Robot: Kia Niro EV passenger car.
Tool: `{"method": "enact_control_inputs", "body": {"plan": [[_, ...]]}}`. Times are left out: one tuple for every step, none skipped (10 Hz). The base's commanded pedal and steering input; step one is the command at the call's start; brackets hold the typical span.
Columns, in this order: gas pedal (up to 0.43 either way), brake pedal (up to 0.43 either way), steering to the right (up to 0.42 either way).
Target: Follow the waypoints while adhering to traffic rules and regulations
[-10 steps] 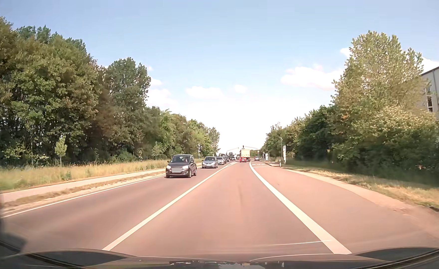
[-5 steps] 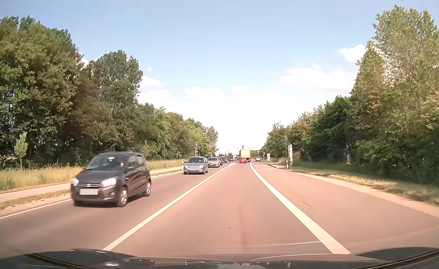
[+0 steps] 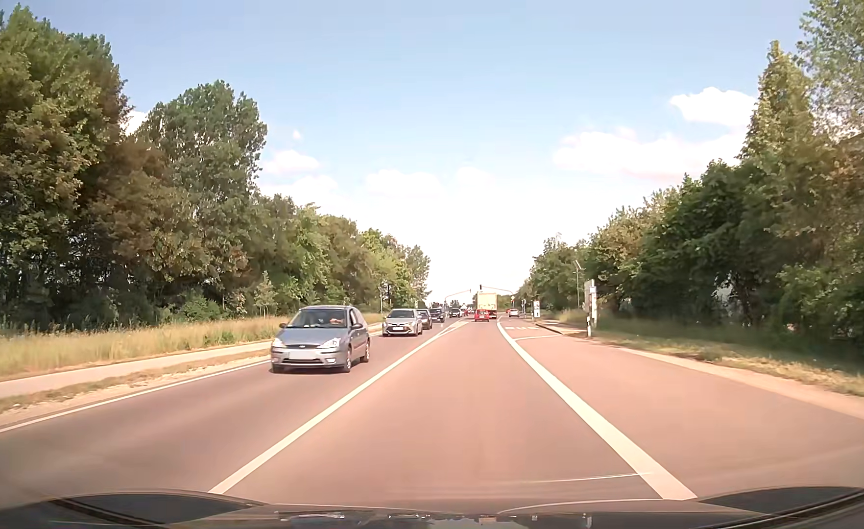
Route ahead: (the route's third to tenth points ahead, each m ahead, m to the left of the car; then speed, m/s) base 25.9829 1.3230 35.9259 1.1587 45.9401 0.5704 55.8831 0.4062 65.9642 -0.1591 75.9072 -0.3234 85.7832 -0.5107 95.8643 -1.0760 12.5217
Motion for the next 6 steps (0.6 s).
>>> {"method": "enact_control_inputs", "body": {"plan": [[0.0,0.043,0.001],[0.0,0.116,0.001],[0.0,0.128,0.002],[0.0,0.14,0.005],[0.0,0.14,0.006],[0.0,0.146,0.006]]}}
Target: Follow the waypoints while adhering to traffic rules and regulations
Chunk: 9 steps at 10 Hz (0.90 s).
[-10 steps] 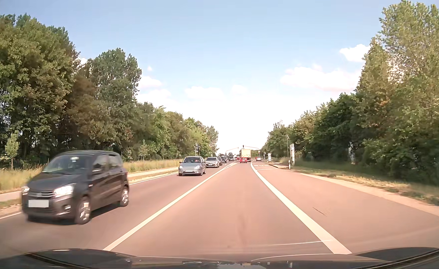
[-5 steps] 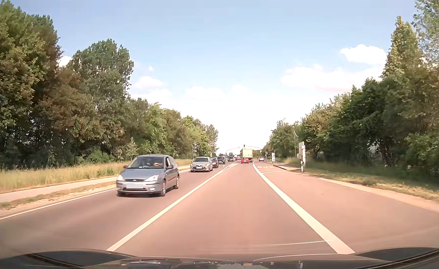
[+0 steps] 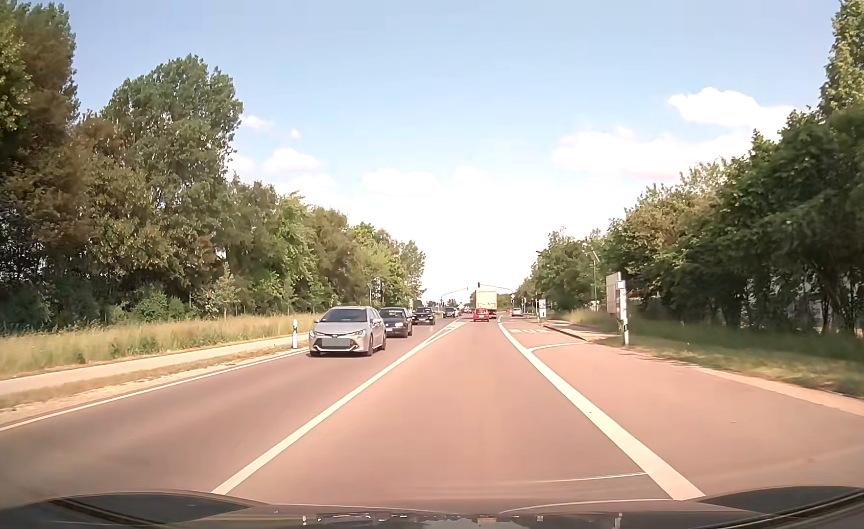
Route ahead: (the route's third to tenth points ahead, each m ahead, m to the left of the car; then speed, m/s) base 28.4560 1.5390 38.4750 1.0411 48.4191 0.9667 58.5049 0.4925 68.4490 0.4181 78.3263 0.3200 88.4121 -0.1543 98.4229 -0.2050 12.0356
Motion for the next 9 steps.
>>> {"method": "enact_control_inputs", "body": {"plan": [[0.0,0.146,0.006],[0.0,0.146,0.006],[0.0,0.152,0.005],[0.0,0.171,0.005],[0.0,0.183,0.005],[0.0,0.195,0.005],[0.0,0.207,0.005],[0.0,0.207,0.005],[0.0,0.207,0.005]]}}
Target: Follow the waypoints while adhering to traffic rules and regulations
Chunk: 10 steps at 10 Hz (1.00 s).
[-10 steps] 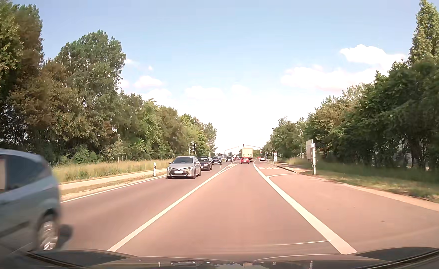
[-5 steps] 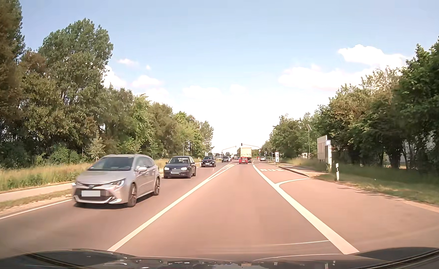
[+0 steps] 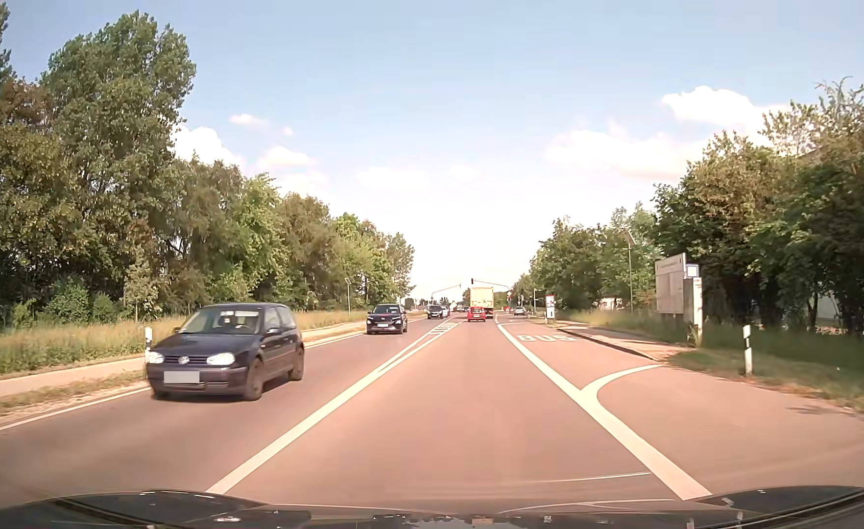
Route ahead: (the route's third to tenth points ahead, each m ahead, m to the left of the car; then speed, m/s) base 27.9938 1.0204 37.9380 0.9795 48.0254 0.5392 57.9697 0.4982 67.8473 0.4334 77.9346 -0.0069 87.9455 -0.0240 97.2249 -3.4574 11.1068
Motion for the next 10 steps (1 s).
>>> {"method": "enact_control_inputs", "body": {"plan": [[0.0,0.207,0.005],[0.0,0.207,0.005],[0.0,0.207,0.005],[0.0,0.207,0.005],[0.0,0.207,0.005],[0.0,0.213,0.005],[0.0,0.207,0.005],[0.0,0.207,0.005],[0.0,0.207,0.005],[0.0,0.207,0.005]]}}
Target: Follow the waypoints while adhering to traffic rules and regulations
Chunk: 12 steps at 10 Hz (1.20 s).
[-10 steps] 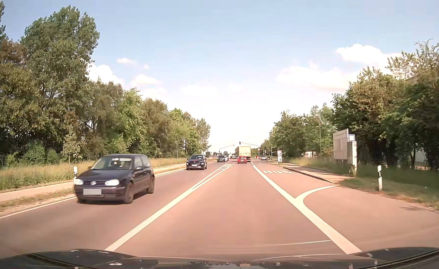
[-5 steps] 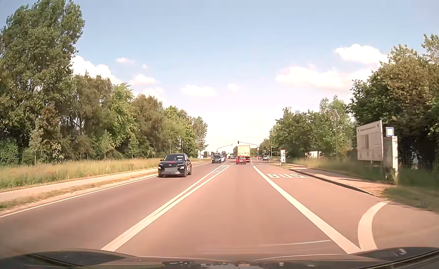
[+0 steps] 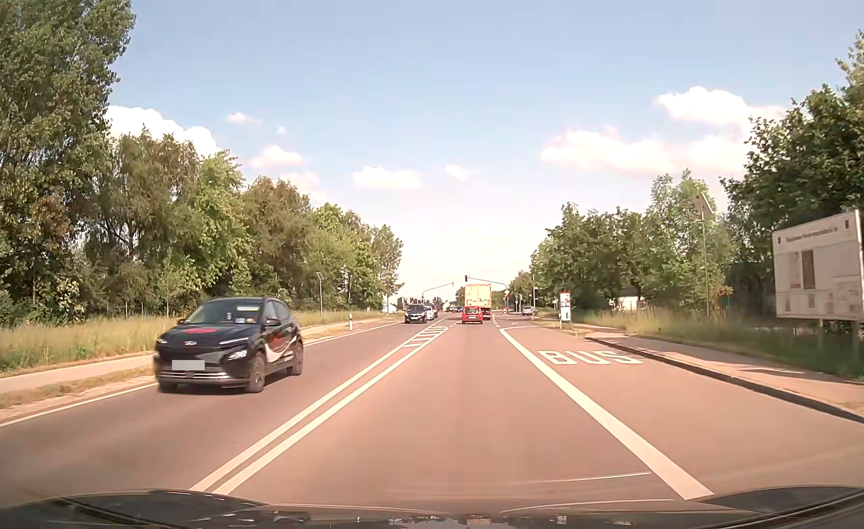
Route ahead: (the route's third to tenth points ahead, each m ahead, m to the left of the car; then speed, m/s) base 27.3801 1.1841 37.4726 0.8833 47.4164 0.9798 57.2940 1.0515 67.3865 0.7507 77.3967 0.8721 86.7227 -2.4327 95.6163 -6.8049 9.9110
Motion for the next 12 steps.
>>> {"method": "enact_control_inputs", "body": {"plan": [[0.0,0.213,0.005],[0.0,0.207,0.005],[0.0,0.213,0.005],[0.0,0.207,0.005],[0.0,0.207,0.005],[0.0,0.207,0.004],[0.0,0.207,0.004],[0.0,0.213,0.005],[0.0,0.213,0.004],[0.0,0.201,0.005],[0.0,0.195,0.005],[0.0,0.195,0.004]]}}
